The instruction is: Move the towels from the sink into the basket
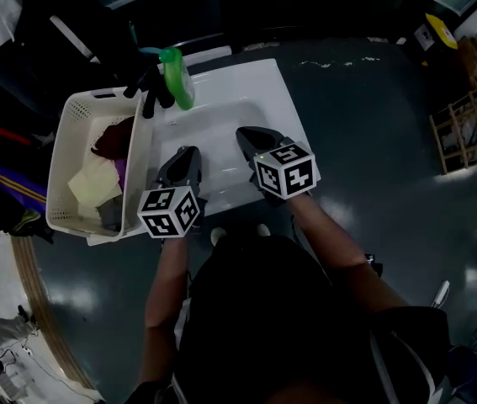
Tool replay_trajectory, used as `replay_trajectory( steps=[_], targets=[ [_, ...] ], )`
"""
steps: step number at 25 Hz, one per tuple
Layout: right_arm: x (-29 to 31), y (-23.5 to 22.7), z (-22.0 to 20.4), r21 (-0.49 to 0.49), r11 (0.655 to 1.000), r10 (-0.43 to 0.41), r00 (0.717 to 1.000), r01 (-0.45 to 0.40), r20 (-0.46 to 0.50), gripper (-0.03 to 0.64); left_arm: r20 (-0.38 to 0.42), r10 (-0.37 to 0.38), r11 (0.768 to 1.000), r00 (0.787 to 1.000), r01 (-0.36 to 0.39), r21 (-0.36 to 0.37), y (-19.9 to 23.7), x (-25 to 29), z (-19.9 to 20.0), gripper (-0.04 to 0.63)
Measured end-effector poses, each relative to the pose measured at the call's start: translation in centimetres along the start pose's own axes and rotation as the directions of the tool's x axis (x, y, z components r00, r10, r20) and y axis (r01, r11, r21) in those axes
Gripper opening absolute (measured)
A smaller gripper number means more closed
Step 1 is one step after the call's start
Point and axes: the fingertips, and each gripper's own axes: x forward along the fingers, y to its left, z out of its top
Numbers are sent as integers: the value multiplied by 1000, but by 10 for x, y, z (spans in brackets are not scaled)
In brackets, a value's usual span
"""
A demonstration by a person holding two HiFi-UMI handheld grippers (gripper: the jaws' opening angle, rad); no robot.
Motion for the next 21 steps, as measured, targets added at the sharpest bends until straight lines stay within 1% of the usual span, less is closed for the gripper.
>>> replay_trajectory(
  steps=[5, 11, 16, 21],
  targets=[
    [0, 2, -4, 1, 1000, 0, 1000, 0, -2, -3, -6, 0, 1000, 1000, 0, -5, 1, -3, -4, 9],
    [0, 1, 1, 0, 1000, -1, 1000, 1, 5, -3, -6, 10, 1000, 1000, -10, -3, 5, -7, 1, 9],
    [-3, 0, 9, 44, 999, 6, 1000, -7, 25, -3, -6, 10, 1000, 1000, -10, -1, 5, -11, 4, 9],
    [-4, 1, 12, 54, 998, 10, 999, -11, 30, -3, -14, 6, 1000, 1000, -6, -1, 2, -13, 3, 9]
  ],
)
